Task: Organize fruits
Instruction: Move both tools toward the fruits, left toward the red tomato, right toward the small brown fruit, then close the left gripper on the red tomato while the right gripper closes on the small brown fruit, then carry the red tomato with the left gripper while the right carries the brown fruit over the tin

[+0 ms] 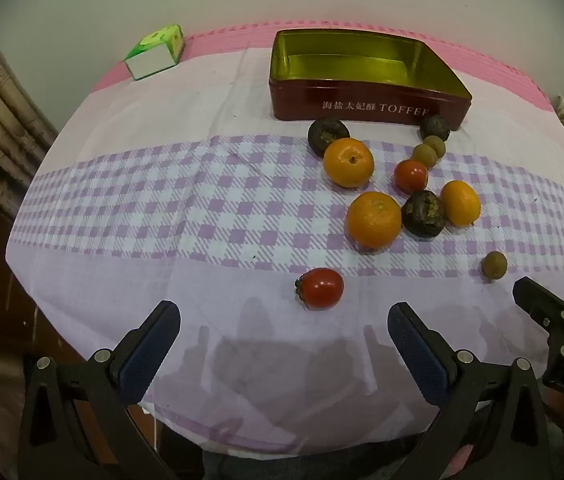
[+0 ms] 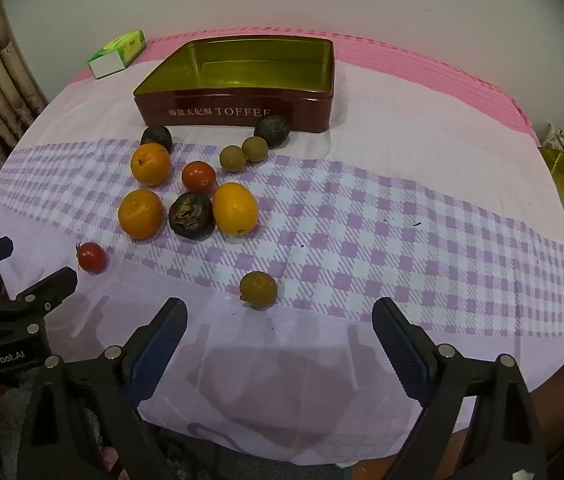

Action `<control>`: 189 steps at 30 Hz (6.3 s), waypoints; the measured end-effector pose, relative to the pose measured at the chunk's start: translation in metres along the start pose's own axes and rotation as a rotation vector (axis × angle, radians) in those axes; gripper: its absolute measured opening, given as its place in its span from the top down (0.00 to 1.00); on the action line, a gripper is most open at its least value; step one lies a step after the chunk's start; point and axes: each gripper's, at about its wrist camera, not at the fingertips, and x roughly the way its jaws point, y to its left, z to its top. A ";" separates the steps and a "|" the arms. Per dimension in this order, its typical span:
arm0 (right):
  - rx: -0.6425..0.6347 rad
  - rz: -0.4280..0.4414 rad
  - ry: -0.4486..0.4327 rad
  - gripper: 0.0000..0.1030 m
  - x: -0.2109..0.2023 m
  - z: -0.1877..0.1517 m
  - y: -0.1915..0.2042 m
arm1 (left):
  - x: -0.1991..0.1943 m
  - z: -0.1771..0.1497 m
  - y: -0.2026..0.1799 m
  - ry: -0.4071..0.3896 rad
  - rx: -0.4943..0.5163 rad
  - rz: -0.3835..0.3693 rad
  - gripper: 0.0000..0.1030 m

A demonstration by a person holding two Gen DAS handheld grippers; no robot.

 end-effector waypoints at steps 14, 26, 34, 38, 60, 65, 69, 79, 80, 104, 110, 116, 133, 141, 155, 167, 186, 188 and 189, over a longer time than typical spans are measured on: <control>0.017 0.030 -0.002 0.18 0.002 -0.002 -0.003 | -0.001 0.000 -0.003 -0.010 0.001 -0.028 0.01; 0.019 0.034 0.008 0.19 0.004 -0.001 -0.003 | -0.001 0.002 -0.005 -0.007 0.006 -0.041 0.01; 0.017 0.037 0.015 0.20 0.006 0.000 -0.002 | -0.001 0.002 -0.004 -0.005 0.003 -0.044 0.01; 0.017 0.037 0.015 0.20 0.006 0.000 -0.002 | -0.001 0.002 -0.003 -0.003 0.000 -0.046 0.01; 0.019 0.054 0.040 0.25 0.013 -0.001 -0.003 | 0.002 0.000 -0.005 0.010 0.006 -0.044 0.01; 0.014 0.057 0.039 0.25 0.013 -0.002 -0.001 | 0.002 0.000 -0.004 0.010 0.008 -0.041 0.01; 0.011 0.061 0.043 0.26 0.013 -0.002 -0.001 | 0.003 0.000 -0.004 0.012 0.005 -0.040 0.01; 0.008 0.070 0.054 0.26 0.016 -0.002 0.000 | 0.007 -0.002 -0.002 0.025 -0.003 -0.047 0.01; 0.011 0.072 0.058 0.26 0.018 -0.002 -0.001 | 0.007 -0.002 -0.003 0.027 -0.004 -0.046 0.01; 0.047 0.121 0.131 0.42 0.050 0.003 -0.001 | 0.028 0.001 -0.001 0.088 -0.019 -0.091 0.08; 0.041 0.125 0.147 0.44 0.057 0.007 -0.005 | 0.033 0.007 -0.002 0.086 -0.016 -0.082 0.18; 0.020 0.115 0.140 0.49 0.064 0.014 0.002 | 0.044 0.010 0.000 0.114 -0.024 -0.095 0.26; 0.000 0.106 0.119 0.71 0.067 0.018 0.002 | 0.073 0.024 -0.013 0.139 -0.001 -0.115 0.52; -0.005 0.104 0.116 0.75 0.066 0.017 0.004 | 0.073 0.023 -0.011 0.141 -0.003 -0.130 0.61; -0.004 0.104 0.114 0.76 0.066 0.017 0.003 | 0.073 0.024 -0.011 0.142 -0.013 -0.148 0.68; 0.000 0.106 0.113 0.77 0.066 0.017 0.003 | 0.072 0.024 -0.008 0.141 -0.023 -0.148 0.68; -0.002 0.104 0.093 0.77 0.063 0.028 0.000 | 0.061 0.053 -0.008 0.072 -0.014 -0.132 0.69; -0.004 0.103 0.087 0.77 0.062 0.033 0.000 | 0.059 0.061 -0.008 0.056 -0.014 -0.131 0.69; -0.004 0.103 0.080 0.77 0.061 0.036 -0.001 | 0.058 0.065 -0.007 0.047 -0.015 -0.133 0.69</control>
